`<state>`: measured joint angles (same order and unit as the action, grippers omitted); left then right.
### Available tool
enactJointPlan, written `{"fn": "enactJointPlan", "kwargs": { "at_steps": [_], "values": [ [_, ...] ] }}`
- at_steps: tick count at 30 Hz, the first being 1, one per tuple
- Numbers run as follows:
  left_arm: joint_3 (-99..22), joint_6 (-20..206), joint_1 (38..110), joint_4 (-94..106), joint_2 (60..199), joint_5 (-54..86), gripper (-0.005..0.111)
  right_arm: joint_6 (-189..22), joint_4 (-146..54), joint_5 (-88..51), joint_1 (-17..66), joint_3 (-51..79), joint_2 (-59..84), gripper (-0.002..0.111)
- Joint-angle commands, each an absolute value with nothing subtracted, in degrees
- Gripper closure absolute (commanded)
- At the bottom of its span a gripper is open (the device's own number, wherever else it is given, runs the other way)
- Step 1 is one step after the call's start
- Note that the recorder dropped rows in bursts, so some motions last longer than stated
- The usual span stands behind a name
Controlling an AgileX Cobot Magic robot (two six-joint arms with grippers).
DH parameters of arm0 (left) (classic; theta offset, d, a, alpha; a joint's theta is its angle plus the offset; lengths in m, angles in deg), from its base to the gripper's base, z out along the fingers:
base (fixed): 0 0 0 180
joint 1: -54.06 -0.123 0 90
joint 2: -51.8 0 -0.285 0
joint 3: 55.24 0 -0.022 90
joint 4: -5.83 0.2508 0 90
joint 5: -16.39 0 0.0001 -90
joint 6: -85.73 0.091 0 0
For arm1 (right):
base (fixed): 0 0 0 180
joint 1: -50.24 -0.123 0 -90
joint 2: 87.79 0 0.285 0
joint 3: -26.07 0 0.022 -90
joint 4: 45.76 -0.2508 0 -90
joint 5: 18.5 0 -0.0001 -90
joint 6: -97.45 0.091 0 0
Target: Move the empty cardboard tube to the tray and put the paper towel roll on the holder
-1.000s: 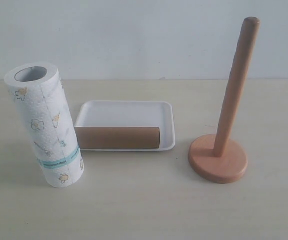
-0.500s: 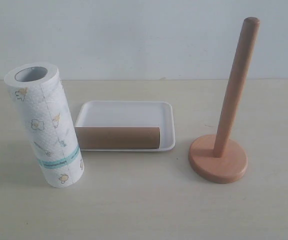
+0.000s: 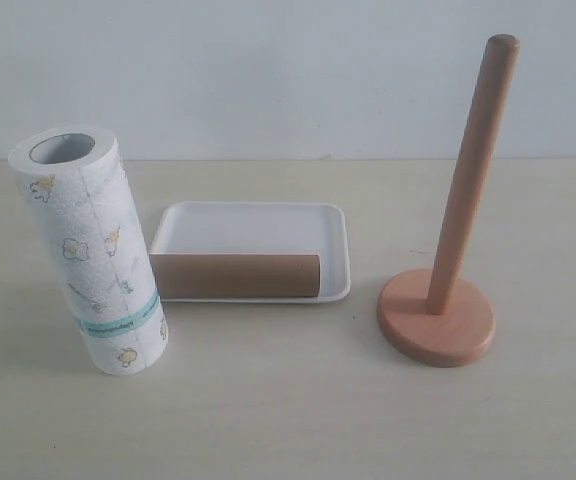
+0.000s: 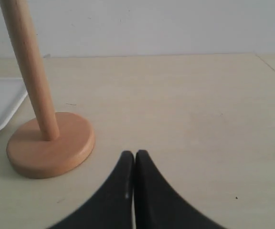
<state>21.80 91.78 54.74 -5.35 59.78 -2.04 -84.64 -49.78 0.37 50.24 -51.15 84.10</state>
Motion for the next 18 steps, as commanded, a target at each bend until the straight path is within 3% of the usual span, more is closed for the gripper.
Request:
{"fn": "enactJointPlan", "kwargs": {
  "at_steps": [1,18],
  "values": [
    [21.97,91.35,54.61,-5.55,59.59,-1.59,0.102,-80.55,-50.15,0.59,50.40,-51.15,84.42,0.109],
    [21.97,91.35,54.61,-5.55,59.59,-1.59,0.102,-80.53,-50.15,1.00,50.40,-51.15,84.42,0.109]
  ]
}}
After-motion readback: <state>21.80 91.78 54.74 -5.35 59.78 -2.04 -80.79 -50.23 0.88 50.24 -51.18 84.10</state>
